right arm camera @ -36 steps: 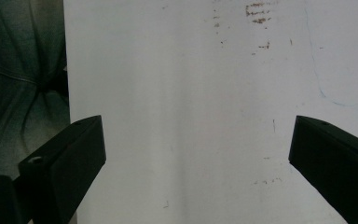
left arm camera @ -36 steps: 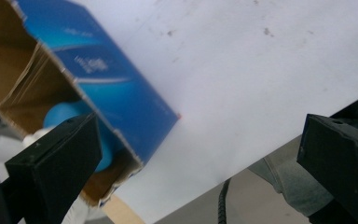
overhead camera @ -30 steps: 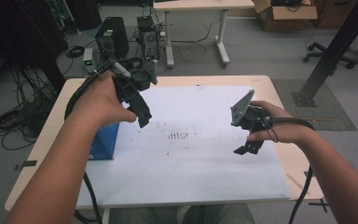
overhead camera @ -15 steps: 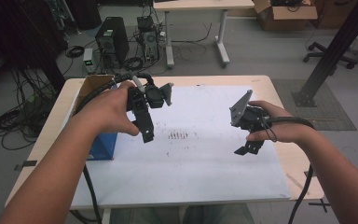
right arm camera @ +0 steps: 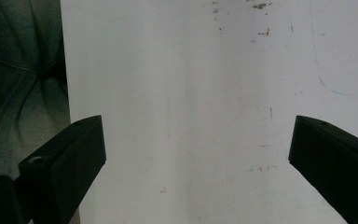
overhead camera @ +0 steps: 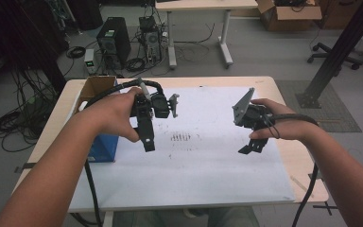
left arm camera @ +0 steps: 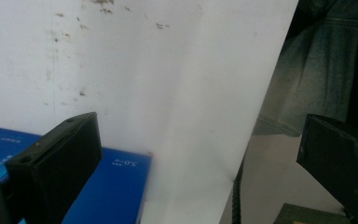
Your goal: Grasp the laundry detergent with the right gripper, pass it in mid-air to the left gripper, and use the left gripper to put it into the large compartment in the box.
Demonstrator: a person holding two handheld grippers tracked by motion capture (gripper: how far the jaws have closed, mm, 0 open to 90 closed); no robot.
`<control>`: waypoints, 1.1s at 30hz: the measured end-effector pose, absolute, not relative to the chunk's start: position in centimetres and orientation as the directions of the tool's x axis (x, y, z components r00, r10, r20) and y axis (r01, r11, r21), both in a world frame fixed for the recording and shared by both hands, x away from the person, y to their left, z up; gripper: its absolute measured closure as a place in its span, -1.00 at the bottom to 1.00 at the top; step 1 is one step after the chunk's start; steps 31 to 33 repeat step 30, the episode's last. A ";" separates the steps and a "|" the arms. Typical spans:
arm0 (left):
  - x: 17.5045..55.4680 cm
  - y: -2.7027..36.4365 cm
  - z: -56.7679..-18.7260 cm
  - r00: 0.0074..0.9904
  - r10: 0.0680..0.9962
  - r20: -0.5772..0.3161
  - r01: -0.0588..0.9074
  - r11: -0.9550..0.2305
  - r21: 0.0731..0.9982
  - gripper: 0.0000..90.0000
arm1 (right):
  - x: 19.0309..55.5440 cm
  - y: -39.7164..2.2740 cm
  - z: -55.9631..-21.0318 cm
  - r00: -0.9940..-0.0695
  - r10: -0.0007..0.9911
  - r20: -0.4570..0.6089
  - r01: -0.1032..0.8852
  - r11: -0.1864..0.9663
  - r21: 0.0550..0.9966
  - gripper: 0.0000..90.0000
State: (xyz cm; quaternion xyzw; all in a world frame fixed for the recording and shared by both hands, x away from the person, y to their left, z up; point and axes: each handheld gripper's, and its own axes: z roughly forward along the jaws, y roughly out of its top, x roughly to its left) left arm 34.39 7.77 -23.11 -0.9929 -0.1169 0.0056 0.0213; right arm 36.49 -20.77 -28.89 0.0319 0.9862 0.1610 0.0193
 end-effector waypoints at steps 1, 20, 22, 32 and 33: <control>34.4 7.7 -23.2 0.973 0.230 -0.003 0.229 -0.972 -0.046 -0.99 | 36.6 -20.7 -28.9 -0.997 0.069 -0.027 0.057 0.946 0.318 -0.91; 35.2 8.2 -23.3 0.973 0.232 -0.001 0.232 -0.971 -0.052 -0.99 | 37.1 -20.3 -28.8 -0.997 0.068 -0.022 0.058 0.950 0.306 -0.91; 35.1 8.2 -23.4 0.972 0.234 -0.003 0.234 -0.971 -0.049 -0.99 | 37.1 -20.3 -28.9 -0.998 0.067 -0.021 0.058 0.950 0.308 -0.91; 34.9 8.3 -23.2 0.971 0.239 0.003 0.238 -0.970 -0.042 -0.99 | 37.0 -20.3 -28.9 -0.997 0.069 -0.021 0.060 0.950 0.308 -0.91; 34.9 8.3 -23.2 0.971 0.239 0.003 0.238 -0.970 -0.042 -0.99 | 37.0 -20.3 -28.9 -0.997 0.069 -0.021 0.060 0.950 0.308 -0.91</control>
